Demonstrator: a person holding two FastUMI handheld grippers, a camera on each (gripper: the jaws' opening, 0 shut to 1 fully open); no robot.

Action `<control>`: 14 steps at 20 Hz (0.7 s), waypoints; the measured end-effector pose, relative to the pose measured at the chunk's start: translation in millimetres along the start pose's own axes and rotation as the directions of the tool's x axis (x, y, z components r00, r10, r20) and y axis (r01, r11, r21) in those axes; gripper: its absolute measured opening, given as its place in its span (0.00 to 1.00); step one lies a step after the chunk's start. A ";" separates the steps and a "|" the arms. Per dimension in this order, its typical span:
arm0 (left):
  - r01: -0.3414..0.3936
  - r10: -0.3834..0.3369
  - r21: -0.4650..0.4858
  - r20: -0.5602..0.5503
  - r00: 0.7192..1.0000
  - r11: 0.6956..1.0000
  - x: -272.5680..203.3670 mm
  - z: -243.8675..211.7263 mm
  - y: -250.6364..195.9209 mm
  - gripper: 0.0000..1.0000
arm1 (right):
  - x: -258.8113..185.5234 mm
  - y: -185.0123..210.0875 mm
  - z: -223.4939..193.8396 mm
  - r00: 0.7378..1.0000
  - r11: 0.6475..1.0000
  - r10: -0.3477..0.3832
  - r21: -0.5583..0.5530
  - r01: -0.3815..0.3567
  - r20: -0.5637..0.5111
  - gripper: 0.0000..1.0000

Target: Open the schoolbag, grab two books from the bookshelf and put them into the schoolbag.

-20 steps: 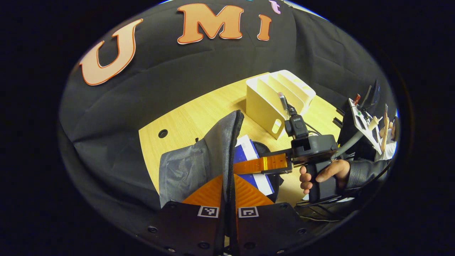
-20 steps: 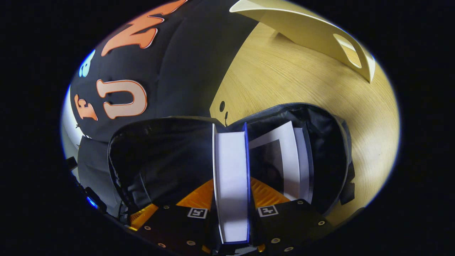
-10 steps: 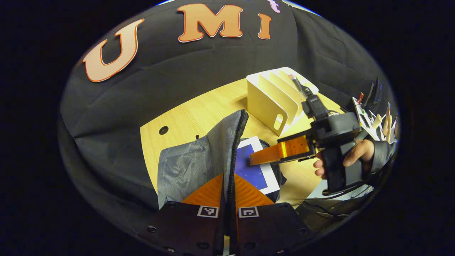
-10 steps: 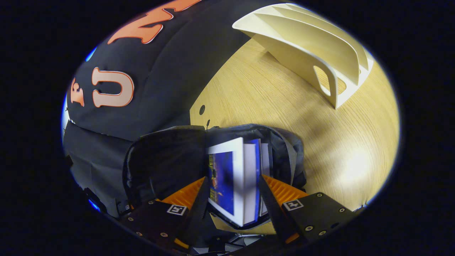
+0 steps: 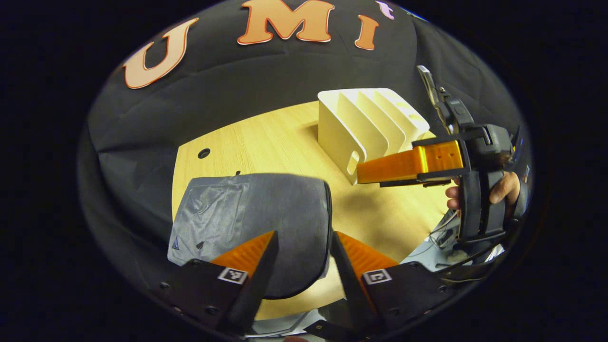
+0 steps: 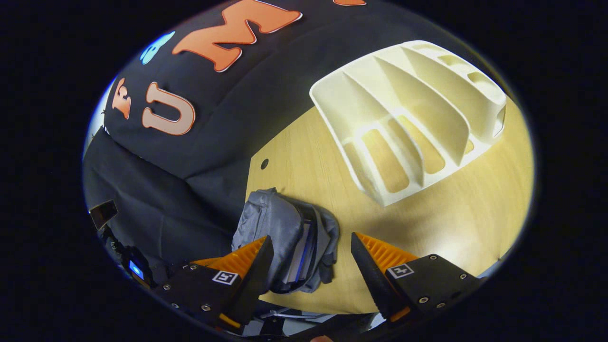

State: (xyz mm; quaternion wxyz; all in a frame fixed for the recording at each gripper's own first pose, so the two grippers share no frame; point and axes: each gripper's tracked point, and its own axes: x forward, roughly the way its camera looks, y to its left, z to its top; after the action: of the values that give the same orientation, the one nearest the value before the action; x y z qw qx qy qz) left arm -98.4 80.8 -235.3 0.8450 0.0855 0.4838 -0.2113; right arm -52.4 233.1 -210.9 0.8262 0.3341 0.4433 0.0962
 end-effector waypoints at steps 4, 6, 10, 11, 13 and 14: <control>-0.067 0.071 -0.046 0.091 0.993 0.997 -6.3 31.6 -23.9 0.94 | -40.7 -33.1 37.4 0.995 0.994 -0.037 -0.098 0.046 0.092 0.98; -0.103 0.114 -0.079 0.156 0.981 0.992 -3.6 50.9 -37.1 0.97 | -67.3 -48.1 65.9 0.985 0.983 -0.047 -0.166 0.074 0.164 0.98; -0.152 0.180 -0.119 0.284 0.942 0.981 -11.0 101.3 -72.0 0.96 | -111.9 -65.5 115.8 0.955 0.942 -0.051 -0.303 0.143 0.293 0.98; -0.174 0.207 -0.129 0.322 0.924 0.976 -14.7 111.4 -77.6 0.96 | -124.7 -68.9 128.3 0.944 0.923 -0.050 -0.346 0.169 0.327 0.98; -0.198 0.257 -0.181 0.401 0.879 0.963 -29.0 139.5 -91.5 0.95 | -156.9 -69.5 158.4 0.909 0.875 -0.025 -0.431 0.221 0.415 0.98; -0.191 0.270 -0.213 0.446 0.853 0.958 -38.0 153.0 -100.0 0.96 | -168.8 -68.0 167.7 0.894 0.856 -0.009 -0.458 0.239 0.449 0.97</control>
State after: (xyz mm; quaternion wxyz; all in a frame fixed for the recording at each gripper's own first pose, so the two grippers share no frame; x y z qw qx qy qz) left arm -39.6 -51.7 -117.7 0.9602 0.0206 0.2659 -0.0828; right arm -27.5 26.4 -77.1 0.9659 0.0904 0.2302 0.0770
